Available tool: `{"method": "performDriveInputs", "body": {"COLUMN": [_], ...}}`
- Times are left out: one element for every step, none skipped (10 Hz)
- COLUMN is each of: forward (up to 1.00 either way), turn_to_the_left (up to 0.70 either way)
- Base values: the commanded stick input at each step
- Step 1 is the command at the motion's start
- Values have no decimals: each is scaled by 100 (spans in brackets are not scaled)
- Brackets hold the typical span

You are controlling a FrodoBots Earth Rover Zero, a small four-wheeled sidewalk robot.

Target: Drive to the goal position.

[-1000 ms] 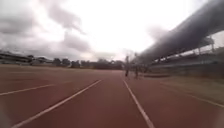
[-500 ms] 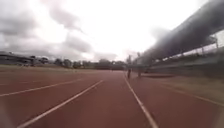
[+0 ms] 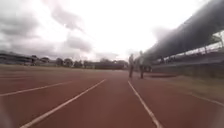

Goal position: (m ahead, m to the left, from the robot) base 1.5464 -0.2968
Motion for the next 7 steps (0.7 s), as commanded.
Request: {"method": "performDriveInputs", "body": {"forward": [85, 85, 85, 85, 85, 85, 85], "turn_to_the_left": [0, 0, 0, 0, 0, 0, 0]}}
